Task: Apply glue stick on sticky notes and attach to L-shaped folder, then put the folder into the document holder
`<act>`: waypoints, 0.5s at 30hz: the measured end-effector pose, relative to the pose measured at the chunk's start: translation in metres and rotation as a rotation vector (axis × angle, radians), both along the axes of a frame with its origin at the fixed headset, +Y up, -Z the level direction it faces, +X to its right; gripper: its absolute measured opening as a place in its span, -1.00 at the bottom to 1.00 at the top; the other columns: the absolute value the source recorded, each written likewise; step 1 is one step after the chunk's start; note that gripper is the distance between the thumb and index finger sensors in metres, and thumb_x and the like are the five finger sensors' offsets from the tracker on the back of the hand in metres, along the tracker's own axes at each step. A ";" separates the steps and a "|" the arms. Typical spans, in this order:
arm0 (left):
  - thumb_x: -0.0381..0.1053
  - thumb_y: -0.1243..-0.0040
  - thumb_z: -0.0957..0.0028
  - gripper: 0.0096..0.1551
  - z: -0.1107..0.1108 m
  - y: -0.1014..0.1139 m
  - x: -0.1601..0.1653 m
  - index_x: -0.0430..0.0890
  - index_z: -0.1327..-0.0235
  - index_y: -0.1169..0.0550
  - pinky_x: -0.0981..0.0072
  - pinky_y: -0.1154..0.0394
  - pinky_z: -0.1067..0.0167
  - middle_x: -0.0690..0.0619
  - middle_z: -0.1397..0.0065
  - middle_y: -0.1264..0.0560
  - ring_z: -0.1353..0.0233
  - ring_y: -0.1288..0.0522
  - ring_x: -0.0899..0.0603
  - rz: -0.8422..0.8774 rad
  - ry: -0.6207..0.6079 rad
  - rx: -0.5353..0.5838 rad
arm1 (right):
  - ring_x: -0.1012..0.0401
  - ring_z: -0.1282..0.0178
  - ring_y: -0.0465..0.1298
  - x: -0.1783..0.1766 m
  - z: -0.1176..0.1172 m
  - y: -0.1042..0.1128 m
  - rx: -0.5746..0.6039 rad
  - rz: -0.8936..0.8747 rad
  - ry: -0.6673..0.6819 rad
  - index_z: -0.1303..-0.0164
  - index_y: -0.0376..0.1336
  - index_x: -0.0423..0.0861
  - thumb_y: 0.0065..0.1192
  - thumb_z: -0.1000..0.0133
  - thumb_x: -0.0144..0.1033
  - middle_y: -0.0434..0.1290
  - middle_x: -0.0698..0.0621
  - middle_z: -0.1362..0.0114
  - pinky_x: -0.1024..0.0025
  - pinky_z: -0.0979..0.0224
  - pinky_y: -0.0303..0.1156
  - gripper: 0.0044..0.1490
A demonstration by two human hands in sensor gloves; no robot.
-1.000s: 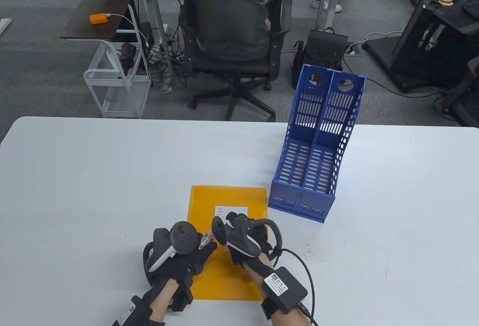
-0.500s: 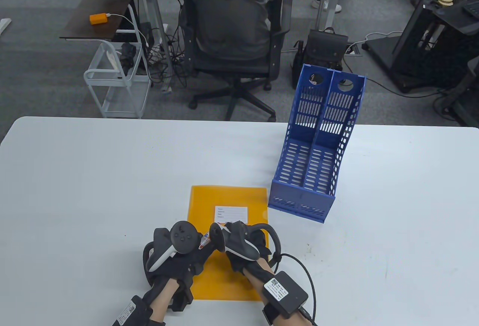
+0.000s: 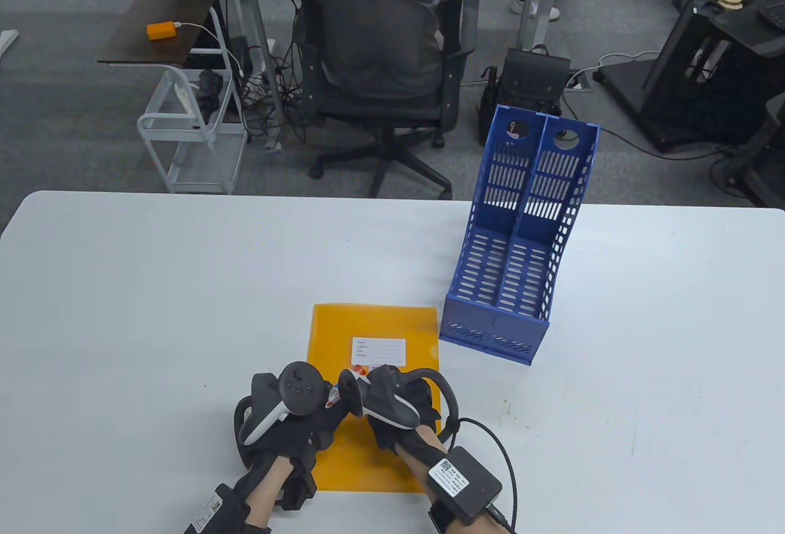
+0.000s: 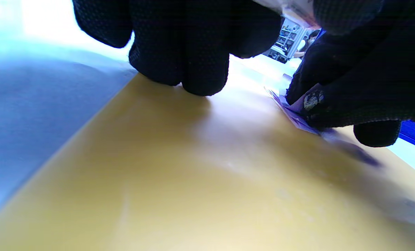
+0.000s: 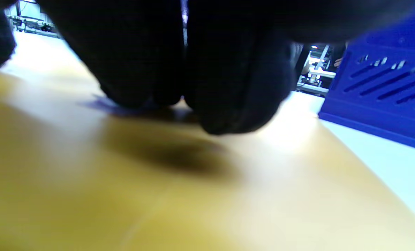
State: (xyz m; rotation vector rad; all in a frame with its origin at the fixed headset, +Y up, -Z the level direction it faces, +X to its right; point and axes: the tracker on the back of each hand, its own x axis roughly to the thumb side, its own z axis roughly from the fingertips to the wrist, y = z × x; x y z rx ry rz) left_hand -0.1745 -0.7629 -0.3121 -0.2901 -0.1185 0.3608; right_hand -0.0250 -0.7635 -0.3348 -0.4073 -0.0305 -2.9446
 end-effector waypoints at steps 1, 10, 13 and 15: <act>0.40 -0.01 -0.02 -0.32 0.000 0.000 0.000 -0.09 -0.10 -0.54 -0.24 -0.36 -0.36 -0.10 -0.29 -0.63 -0.34 -0.56 -0.23 -0.001 0.000 0.000 | 0.07 0.27 0.70 0.000 0.000 0.000 0.001 0.004 0.002 -0.05 0.53 -0.11 0.50 0.02 -0.17 0.63 -0.21 -0.17 0.32 0.42 0.59 -0.51; 0.39 -0.01 -0.03 -0.32 0.000 0.000 0.000 -0.09 -0.11 -0.54 -0.24 -0.36 -0.36 -0.10 -0.29 -0.63 -0.35 -0.55 -0.23 -0.003 -0.003 0.001 | 0.05 0.20 0.69 0.000 0.002 0.003 -0.097 0.014 -0.001 -0.18 0.50 -0.14 0.55 0.05 -0.27 0.57 -0.24 -0.27 0.29 0.36 0.59 -0.43; 0.39 -0.01 -0.02 -0.32 0.000 0.000 0.000 -0.09 -0.11 -0.54 -0.24 -0.36 -0.36 -0.11 -0.29 -0.63 -0.35 -0.55 -0.23 -0.003 -0.003 0.001 | 0.05 0.18 0.69 0.002 0.003 0.005 -0.137 0.018 -0.004 -0.24 0.47 -0.14 0.54 0.03 -0.31 0.55 -0.24 -0.30 0.29 0.34 0.59 -0.40; 0.39 -0.01 -0.02 -0.32 0.001 0.001 0.000 -0.09 -0.11 -0.54 -0.24 -0.36 -0.36 -0.10 -0.29 -0.62 -0.35 -0.55 -0.23 -0.001 -0.003 0.001 | 0.04 0.17 0.68 0.003 0.002 0.005 -0.158 0.009 -0.003 -0.26 0.46 -0.14 0.50 0.01 -0.31 0.54 -0.25 -0.31 0.29 0.32 0.59 -0.40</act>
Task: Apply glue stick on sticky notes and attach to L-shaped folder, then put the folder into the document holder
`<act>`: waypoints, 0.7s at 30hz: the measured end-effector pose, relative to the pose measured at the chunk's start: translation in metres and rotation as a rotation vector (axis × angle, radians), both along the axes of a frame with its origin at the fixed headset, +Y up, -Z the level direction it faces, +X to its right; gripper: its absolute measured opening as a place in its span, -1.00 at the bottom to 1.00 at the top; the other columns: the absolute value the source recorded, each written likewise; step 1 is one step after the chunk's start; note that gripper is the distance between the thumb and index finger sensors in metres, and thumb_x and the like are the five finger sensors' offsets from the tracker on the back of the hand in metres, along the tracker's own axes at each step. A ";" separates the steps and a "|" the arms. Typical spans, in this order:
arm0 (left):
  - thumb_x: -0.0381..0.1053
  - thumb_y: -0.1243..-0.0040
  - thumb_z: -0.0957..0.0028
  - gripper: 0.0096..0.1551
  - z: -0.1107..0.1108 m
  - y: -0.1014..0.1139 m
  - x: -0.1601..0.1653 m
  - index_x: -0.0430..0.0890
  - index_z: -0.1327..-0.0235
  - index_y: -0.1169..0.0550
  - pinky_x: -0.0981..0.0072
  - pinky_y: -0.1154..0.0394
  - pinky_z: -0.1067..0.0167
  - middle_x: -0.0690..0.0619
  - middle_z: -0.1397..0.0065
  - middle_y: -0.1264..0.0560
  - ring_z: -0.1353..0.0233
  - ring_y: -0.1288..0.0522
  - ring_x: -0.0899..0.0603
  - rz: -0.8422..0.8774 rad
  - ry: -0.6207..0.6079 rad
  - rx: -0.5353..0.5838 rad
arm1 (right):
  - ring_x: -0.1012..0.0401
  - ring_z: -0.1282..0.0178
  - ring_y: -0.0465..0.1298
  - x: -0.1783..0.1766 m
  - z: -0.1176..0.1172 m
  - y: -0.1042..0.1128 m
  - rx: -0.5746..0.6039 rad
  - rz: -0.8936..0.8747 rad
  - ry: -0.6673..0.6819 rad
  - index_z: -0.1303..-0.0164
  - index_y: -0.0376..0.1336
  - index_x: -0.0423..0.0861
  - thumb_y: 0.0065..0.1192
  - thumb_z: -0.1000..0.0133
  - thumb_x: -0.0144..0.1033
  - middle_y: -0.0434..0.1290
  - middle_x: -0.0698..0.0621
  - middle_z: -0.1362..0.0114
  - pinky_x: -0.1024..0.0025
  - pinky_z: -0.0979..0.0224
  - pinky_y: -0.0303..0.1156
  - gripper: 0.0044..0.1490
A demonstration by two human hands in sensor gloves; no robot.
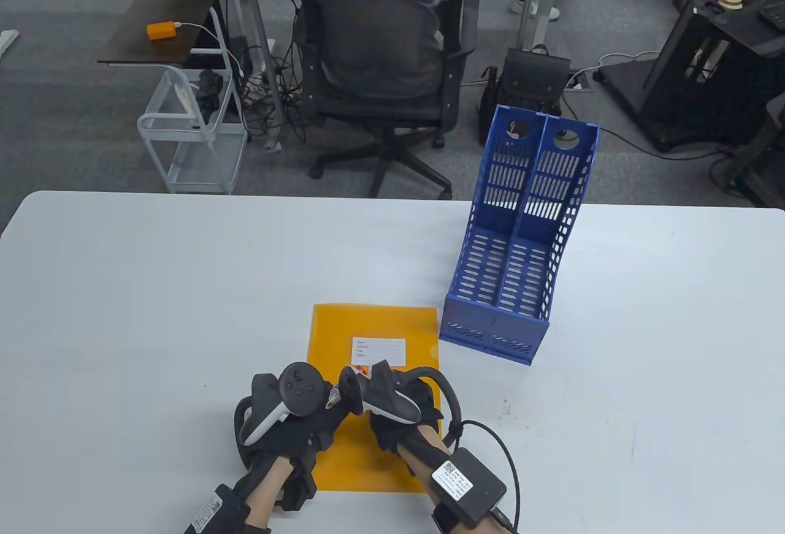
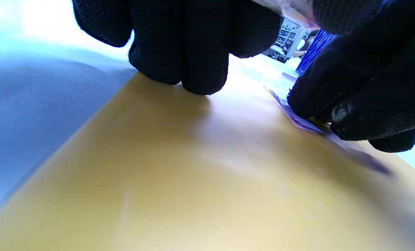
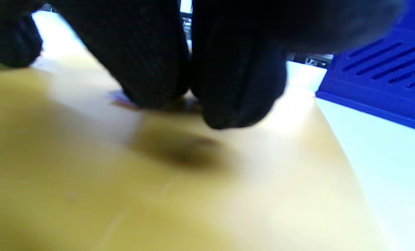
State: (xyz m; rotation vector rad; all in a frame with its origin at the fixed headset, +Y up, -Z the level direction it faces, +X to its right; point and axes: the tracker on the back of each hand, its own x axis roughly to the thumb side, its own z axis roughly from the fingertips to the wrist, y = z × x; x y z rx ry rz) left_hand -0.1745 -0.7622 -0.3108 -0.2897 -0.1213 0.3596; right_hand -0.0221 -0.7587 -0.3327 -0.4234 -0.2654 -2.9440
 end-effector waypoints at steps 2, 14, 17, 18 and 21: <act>0.39 -0.01 -0.02 -0.32 0.000 0.000 0.000 -0.09 -0.11 -0.54 -0.24 -0.36 -0.36 -0.11 -0.29 -0.62 -0.35 -0.55 -0.23 0.000 0.000 0.000 | 0.03 0.16 0.68 0.001 -0.001 0.000 -0.018 -0.017 -0.003 -0.27 0.45 -0.15 0.48 -0.01 -0.28 0.53 -0.26 -0.32 0.28 0.32 0.59 -0.40; 0.40 -0.01 -0.02 -0.32 -0.001 -0.001 -0.002 -0.09 -0.12 -0.53 -0.24 -0.35 -0.37 -0.10 -0.30 -0.62 -0.36 -0.54 -0.22 0.016 0.009 -0.005 | 0.04 0.15 0.67 0.004 -0.008 -0.003 0.043 -0.036 -0.011 -0.13 0.49 -0.09 0.49 0.01 -0.07 0.58 -0.20 -0.22 0.26 0.31 0.58 -0.44; 0.40 0.00 -0.03 -0.32 -0.001 -0.002 -0.005 -0.09 -0.11 -0.53 -0.24 -0.35 -0.37 -0.10 -0.30 -0.62 -0.36 -0.53 -0.22 0.050 0.022 -0.018 | 0.05 0.17 0.65 0.005 -0.012 -0.002 0.046 0.004 -0.019 -0.20 0.41 -0.10 0.49 0.03 0.05 0.51 -0.21 -0.29 0.27 0.29 0.58 -0.32; 0.40 0.00 -0.03 -0.32 -0.002 -0.002 -0.006 -0.09 -0.12 -0.53 -0.24 -0.34 -0.37 -0.10 -0.30 -0.62 -0.36 -0.53 -0.21 0.060 0.026 -0.021 | 0.06 0.17 0.65 0.006 -0.013 -0.001 0.044 0.010 -0.022 -0.22 0.39 -0.10 0.49 0.04 0.07 0.48 -0.22 -0.32 0.27 0.29 0.58 -0.28; 0.39 0.00 -0.03 -0.32 -0.002 -0.003 -0.008 -0.10 -0.12 -0.53 -0.25 -0.34 -0.37 -0.10 -0.30 -0.62 -0.36 -0.53 -0.21 0.074 0.033 -0.026 | 0.05 0.12 0.62 0.006 -0.018 -0.001 0.000 0.010 -0.038 -0.32 0.33 -0.08 0.49 0.04 0.10 0.40 -0.26 -0.41 0.25 0.25 0.57 -0.20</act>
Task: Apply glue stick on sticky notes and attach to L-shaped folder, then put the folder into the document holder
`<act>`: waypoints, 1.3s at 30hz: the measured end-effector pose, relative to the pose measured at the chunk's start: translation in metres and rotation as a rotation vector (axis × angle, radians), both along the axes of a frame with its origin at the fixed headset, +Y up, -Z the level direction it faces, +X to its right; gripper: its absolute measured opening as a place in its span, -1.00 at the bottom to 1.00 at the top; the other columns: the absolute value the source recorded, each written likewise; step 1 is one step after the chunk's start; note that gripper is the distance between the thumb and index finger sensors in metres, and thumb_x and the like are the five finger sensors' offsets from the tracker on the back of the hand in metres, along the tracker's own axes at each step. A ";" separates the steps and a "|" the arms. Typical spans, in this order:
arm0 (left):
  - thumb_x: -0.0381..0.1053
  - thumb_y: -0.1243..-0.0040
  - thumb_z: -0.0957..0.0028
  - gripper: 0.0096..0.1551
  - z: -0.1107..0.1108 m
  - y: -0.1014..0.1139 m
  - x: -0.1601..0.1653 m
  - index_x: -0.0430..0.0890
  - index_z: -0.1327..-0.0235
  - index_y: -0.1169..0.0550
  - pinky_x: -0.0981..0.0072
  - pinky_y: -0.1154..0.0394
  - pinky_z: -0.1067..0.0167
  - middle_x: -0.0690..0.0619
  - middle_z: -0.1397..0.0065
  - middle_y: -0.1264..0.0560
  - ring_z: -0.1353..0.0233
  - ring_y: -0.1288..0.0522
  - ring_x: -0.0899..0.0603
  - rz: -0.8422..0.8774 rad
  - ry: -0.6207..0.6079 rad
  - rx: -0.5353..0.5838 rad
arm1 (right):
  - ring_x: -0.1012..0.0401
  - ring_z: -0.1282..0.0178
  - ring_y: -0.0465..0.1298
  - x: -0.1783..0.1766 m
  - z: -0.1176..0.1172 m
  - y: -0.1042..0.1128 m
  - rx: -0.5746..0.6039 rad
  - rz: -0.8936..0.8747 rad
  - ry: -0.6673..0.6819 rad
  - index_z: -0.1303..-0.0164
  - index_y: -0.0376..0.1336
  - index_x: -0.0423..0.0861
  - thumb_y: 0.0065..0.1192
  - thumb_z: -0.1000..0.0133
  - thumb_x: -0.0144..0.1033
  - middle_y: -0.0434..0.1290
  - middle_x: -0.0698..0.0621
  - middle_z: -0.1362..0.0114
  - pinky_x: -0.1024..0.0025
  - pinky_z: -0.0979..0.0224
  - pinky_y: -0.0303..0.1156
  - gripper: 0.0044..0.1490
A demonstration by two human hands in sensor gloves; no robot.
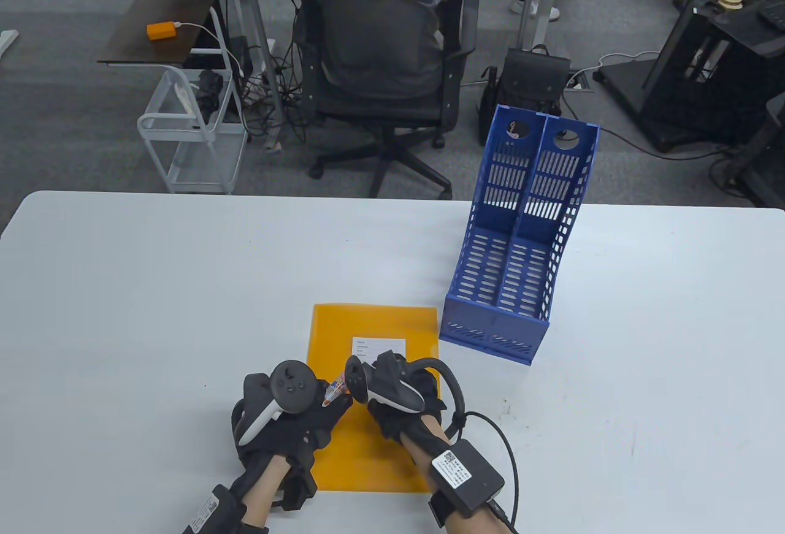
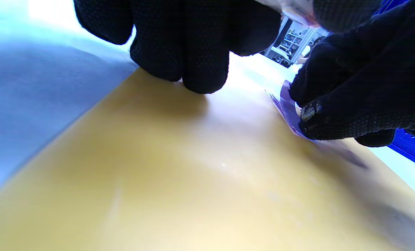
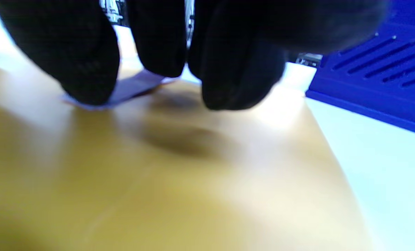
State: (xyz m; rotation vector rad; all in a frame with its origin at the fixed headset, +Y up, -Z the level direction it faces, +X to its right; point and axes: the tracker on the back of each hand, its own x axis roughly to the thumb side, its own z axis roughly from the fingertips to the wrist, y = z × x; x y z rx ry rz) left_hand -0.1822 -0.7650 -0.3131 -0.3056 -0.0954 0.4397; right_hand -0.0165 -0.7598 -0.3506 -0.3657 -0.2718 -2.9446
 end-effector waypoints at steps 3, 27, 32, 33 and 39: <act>0.40 0.00 -0.03 -0.32 0.000 0.000 0.000 -0.09 -0.12 -0.53 -0.24 -0.34 -0.37 -0.09 -0.30 -0.62 -0.36 -0.53 -0.21 0.001 0.001 0.000 | 0.03 0.09 0.61 -0.001 -0.003 0.000 -0.033 -0.001 -0.009 -0.40 0.31 -0.10 0.50 0.03 0.09 0.36 -0.28 -0.44 0.24 0.23 0.56 -0.14; 0.39 -0.02 -0.02 -0.32 0.001 0.000 0.001 -0.08 -0.12 -0.53 -0.26 -0.34 -0.37 -0.09 -0.33 -0.60 -0.38 -0.51 -0.21 -0.014 -0.007 -0.007 | 0.01 0.05 0.60 0.002 -0.008 -0.002 -0.065 -0.019 -0.009 -0.44 0.31 -0.19 0.46 0.03 0.13 0.32 -0.34 -0.48 0.21 0.21 0.56 -0.06; 0.40 -0.02 -0.02 -0.32 0.001 0.000 0.001 -0.08 -0.12 -0.54 -0.25 -0.35 -0.37 -0.09 -0.31 -0.61 -0.36 -0.53 -0.21 -0.025 -0.010 0.015 | 0.01 0.05 0.60 0.005 -0.005 -0.003 -0.049 -0.014 -0.017 -0.46 0.30 -0.14 0.43 0.02 0.16 0.32 -0.32 -0.48 0.22 0.21 0.56 -0.06; 0.40 -0.03 -0.01 -0.32 0.001 0.000 0.001 -0.08 -0.11 -0.54 -0.24 -0.35 -0.36 -0.08 -0.30 -0.62 -0.35 -0.54 -0.20 -0.031 -0.009 0.025 | 0.01 0.05 0.60 0.006 -0.003 -0.002 -0.040 -0.015 -0.026 -0.46 0.29 -0.15 0.43 0.02 0.16 0.31 -0.33 -0.49 0.22 0.21 0.56 -0.06; 0.42 -0.04 -0.02 -0.30 0.004 0.003 0.008 -0.08 -0.14 -0.54 -0.26 -0.34 -0.36 -0.12 -0.32 -0.61 -0.37 -0.53 -0.24 -0.061 -0.025 0.025 | 0.02 0.14 0.66 0.005 0.025 0.012 0.153 0.008 -0.010 -0.40 0.33 -0.20 0.33 -0.01 0.11 0.44 -0.37 -0.37 0.23 0.27 0.59 -0.13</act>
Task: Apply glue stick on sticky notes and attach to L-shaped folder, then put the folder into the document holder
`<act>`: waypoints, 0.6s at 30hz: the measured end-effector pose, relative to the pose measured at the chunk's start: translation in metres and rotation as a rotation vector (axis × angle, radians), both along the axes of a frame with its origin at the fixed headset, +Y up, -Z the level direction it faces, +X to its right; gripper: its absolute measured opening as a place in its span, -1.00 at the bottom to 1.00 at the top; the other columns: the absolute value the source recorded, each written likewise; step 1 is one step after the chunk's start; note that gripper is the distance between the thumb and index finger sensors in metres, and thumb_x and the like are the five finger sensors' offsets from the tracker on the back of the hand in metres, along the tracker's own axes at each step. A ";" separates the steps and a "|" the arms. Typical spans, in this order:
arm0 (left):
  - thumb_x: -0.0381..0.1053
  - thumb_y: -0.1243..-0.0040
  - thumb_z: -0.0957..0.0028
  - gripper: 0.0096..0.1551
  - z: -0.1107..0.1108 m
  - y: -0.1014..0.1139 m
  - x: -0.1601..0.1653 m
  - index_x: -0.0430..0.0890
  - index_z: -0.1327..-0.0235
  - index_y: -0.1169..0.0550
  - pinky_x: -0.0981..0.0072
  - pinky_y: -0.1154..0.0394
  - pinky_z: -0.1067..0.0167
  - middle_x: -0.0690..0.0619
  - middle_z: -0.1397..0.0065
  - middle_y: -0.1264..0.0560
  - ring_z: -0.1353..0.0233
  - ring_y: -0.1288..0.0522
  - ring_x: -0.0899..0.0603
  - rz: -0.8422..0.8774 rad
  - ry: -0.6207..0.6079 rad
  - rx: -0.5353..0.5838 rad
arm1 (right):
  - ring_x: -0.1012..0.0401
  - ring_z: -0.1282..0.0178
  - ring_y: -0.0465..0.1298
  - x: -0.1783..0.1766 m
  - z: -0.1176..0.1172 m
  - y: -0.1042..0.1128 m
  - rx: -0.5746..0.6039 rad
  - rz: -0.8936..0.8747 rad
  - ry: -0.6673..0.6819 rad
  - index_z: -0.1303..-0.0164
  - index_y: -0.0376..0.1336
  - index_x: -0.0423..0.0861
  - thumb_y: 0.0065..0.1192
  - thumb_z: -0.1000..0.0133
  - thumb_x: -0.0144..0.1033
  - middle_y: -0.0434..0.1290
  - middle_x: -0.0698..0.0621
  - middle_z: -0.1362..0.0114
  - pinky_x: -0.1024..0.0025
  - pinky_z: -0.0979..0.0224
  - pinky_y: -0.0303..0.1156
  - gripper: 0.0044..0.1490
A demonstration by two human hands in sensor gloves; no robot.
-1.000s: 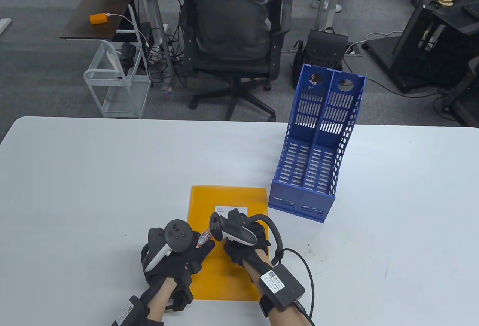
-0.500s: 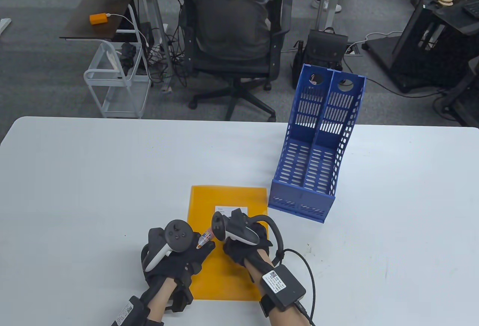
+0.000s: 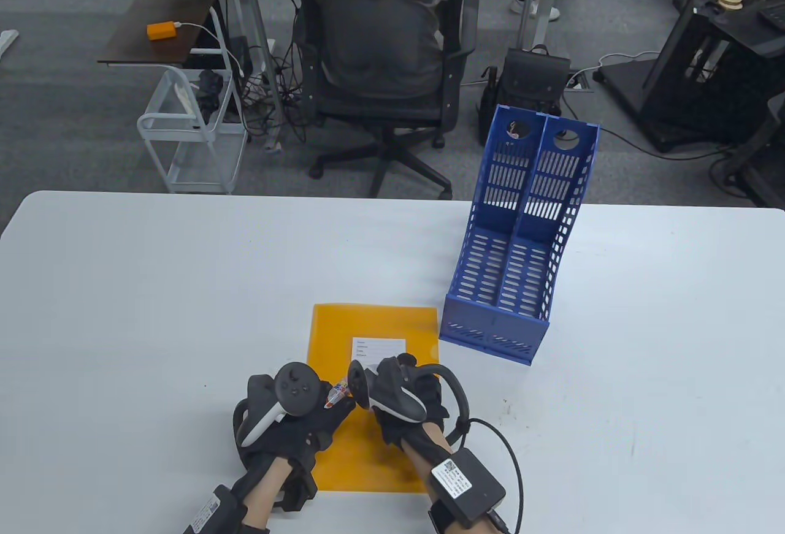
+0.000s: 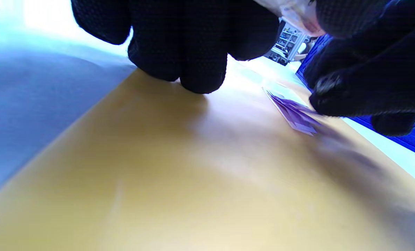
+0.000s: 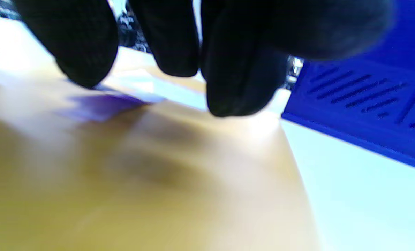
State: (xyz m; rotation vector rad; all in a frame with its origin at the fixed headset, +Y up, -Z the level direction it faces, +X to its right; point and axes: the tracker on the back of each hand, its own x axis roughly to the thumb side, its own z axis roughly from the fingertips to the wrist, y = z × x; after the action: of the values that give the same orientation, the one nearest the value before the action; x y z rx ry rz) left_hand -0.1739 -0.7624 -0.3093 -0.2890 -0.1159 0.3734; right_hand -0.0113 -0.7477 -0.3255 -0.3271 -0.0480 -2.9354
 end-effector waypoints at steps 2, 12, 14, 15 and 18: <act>0.42 -0.04 -0.02 -0.29 0.001 0.002 0.005 -0.09 -0.15 -0.54 -0.26 -0.35 -0.36 -0.13 -0.32 -0.61 -0.37 -0.53 -0.25 -0.047 -0.012 0.000 | 0.01 0.15 0.67 0.003 0.016 0.007 0.015 -0.045 0.028 -0.39 0.33 -0.21 0.32 -0.01 0.12 0.49 -0.36 -0.32 0.23 0.28 0.60 -0.13; 0.42 -0.03 -0.02 -0.29 0.009 0.014 0.011 -0.07 -0.16 -0.53 -0.24 -0.37 -0.33 -0.11 -0.29 -0.63 -0.33 -0.56 -0.24 0.002 -0.017 0.094 | 0.02 0.26 0.70 0.030 0.052 0.012 0.005 -0.208 0.080 -0.23 0.45 -0.24 0.30 -0.03 0.13 0.69 -0.19 0.00 0.22 0.31 0.60 -0.21; 0.42 -0.02 -0.02 -0.30 0.012 0.017 0.010 -0.05 -0.18 -0.52 -0.24 -0.37 -0.34 -0.10 -0.31 -0.62 -0.34 -0.55 -0.24 0.081 -0.031 0.103 | 0.03 0.27 0.70 0.033 0.054 0.013 -0.004 -0.249 0.089 -0.23 0.45 -0.24 0.31 -0.03 0.11 0.69 -0.18 0.01 0.22 0.31 0.61 -0.22; 0.42 -0.03 -0.02 -0.30 0.013 0.018 0.010 -0.04 -0.19 -0.52 -0.25 -0.37 -0.34 -0.10 -0.31 -0.62 -0.34 -0.55 -0.25 0.155 -0.034 0.103 | 0.03 0.27 0.70 0.034 0.055 0.014 -0.013 -0.293 0.095 -0.27 0.42 -0.24 0.32 -0.03 0.11 0.69 -0.18 0.01 0.23 0.31 0.61 -0.19; 0.41 -0.04 -0.02 -0.31 0.015 0.019 0.012 -0.01 -0.22 -0.51 -0.26 -0.35 -0.35 -0.10 -0.33 -0.61 -0.36 -0.53 -0.26 0.357 -0.054 0.071 | 0.04 0.27 0.69 0.037 0.054 0.017 -0.029 -0.454 0.111 -0.52 0.19 -0.26 0.37 0.00 0.14 0.65 -0.20 -0.08 0.24 0.31 0.60 0.02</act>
State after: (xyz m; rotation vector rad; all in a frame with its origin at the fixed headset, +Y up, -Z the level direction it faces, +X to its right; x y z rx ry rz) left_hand -0.1624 -0.7430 -0.2942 -0.2073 -0.2349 0.7142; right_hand 0.0256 -0.7311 -0.2710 -0.5721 -0.0005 -3.3584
